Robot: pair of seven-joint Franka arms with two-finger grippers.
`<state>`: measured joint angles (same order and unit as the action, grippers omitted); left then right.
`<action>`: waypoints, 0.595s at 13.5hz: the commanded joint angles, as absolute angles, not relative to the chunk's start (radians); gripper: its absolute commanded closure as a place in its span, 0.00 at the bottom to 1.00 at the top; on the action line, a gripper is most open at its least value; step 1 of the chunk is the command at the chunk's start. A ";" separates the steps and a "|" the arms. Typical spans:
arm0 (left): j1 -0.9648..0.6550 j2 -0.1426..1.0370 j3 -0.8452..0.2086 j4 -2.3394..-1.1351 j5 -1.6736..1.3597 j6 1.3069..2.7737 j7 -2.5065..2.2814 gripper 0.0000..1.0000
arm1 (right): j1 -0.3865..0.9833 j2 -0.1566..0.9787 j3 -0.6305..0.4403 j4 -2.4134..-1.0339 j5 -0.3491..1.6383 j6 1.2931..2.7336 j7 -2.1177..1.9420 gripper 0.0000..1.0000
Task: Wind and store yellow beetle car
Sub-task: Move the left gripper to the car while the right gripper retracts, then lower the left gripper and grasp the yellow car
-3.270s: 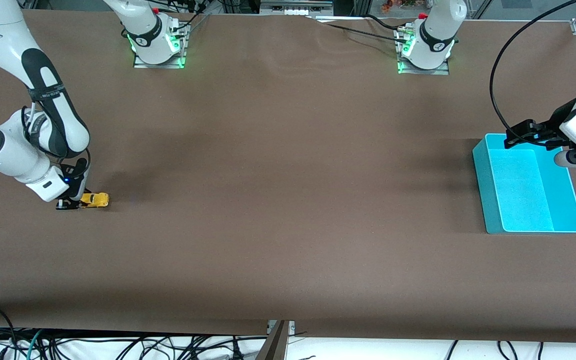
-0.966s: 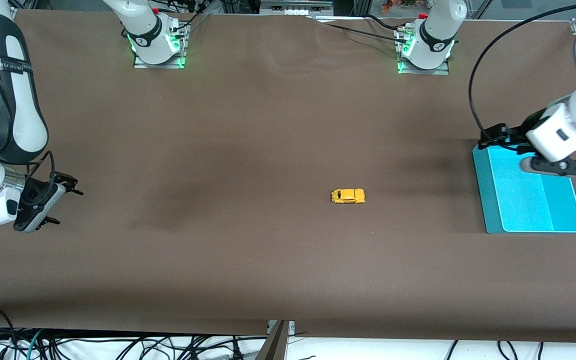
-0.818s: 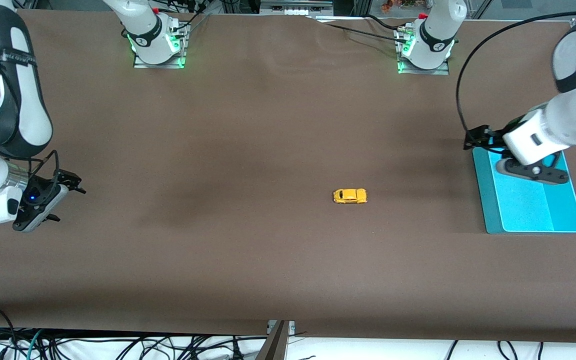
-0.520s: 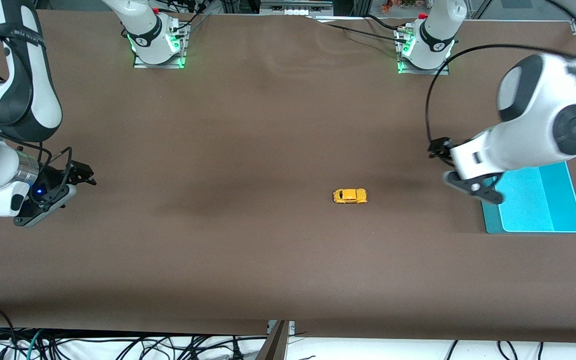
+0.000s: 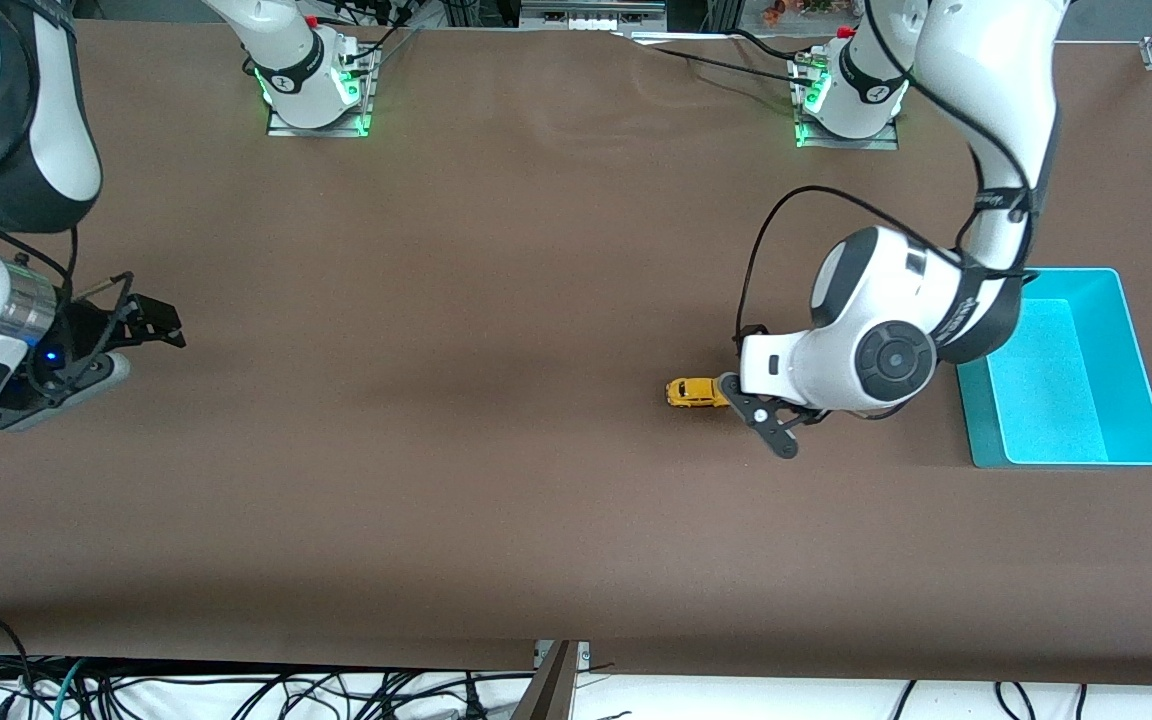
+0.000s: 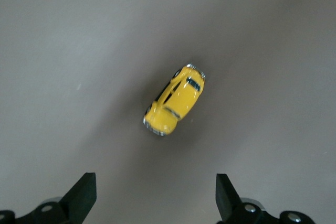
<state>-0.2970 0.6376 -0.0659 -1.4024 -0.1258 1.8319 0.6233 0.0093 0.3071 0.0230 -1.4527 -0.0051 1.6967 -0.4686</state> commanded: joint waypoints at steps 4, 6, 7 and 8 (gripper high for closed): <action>-0.356 0.719 -0.067 -1.468 -0.147 2.027 0.943 0.00 | 0.006 0.183 0.040 -1.456 -0.091 1.634 -0.456 0.00; -0.399 0.721 -0.066 -1.524 -0.146 2.104 0.991 0.00 | 0.003 0.160 0.037 -1.456 -0.091 1.640 -0.457 0.00; -0.413 0.719 -0.064 -1.537 -0.121 2.121 0.989 0.00 | 0.003 0.150 0.037 -1.456 -0.092 1.641 -0.457 0.00; -0.425 0.721 -0.064 -1.539 -0.067 2.126 0.985 0.00 | 0.002 0.138 0.037 -1.457 -0.094 1.641 -0.457 0.00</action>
